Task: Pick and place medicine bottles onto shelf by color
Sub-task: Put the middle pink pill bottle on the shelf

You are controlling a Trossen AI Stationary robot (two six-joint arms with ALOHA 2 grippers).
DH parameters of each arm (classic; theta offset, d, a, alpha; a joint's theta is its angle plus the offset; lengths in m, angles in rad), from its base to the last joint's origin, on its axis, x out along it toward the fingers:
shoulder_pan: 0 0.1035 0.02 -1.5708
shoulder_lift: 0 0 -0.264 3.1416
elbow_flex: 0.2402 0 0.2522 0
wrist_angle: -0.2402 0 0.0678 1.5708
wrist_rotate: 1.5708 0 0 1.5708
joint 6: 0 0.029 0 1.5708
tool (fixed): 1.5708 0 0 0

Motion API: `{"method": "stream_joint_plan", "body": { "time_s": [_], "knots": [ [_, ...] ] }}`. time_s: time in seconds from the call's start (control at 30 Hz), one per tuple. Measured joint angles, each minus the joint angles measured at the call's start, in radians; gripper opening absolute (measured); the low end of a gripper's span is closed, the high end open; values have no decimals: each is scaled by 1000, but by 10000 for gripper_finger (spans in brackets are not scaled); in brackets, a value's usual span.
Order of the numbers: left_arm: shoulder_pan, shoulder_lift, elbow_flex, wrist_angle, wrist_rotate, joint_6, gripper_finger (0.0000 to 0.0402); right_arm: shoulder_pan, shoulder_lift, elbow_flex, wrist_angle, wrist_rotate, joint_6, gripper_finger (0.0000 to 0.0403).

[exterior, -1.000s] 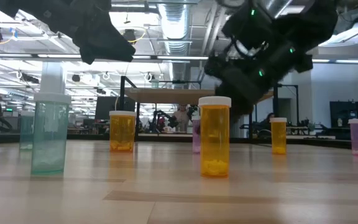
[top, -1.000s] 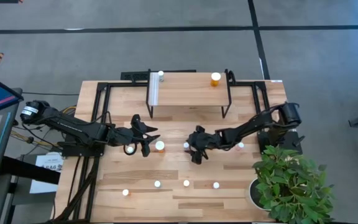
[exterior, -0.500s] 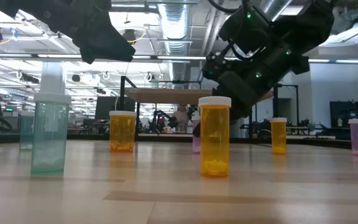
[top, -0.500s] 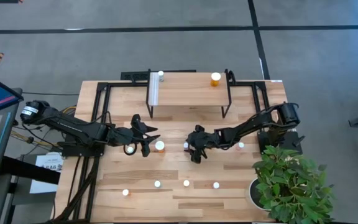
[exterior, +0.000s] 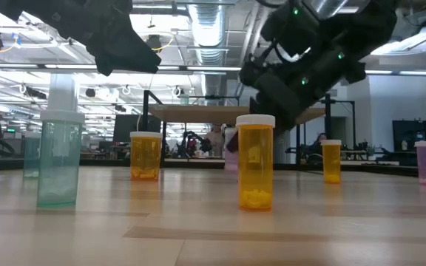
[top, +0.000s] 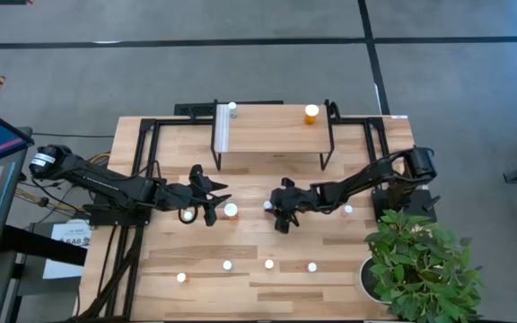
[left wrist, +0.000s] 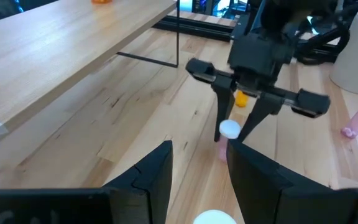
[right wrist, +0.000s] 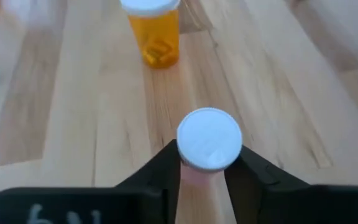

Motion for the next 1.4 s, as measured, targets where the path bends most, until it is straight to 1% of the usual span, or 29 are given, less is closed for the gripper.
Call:
{"method": "stream_joint_plan", "body": {
  "time_s": [0.13,0.27,0.37,0.5,0.57,0.67,0.77,1.07,1.23,1.4],
  "knots": [
    [0,0,0,0,0,0,139,-3,-65,-2,-23,0,-3,112],
    [0,0,0,0,6,0,139,-14,-175,-1,-70,6,-50,117],
    [0,0,0,0,7,0,139,-40,-278,-2,-117,58,-86,125],
    [0,0,0,-7,8,0,139,-108,-425,-2,-205,147,-105,128],
    [0,0,0,-7,8,0,139,-153,-492,-1,-263,159,-105,127],
    [0,0,0,-6,8,0,139,-225,-558,-2,-309,160,-100,127],
    [0,0,0,-5,8,0,139,-294,-576,-2,-329,160,-97,129],
    [0,0,0,0,8,-1,139,-489,-576,-2,-404,159,-97,131],
    [0,0,0,0,8,-1,139,-556,-576,-2,-444,157,-95,131],
    [0,0,0,0,8,-1,139,-581,-575,-2,-478,154,-67,140]
  ]
}}
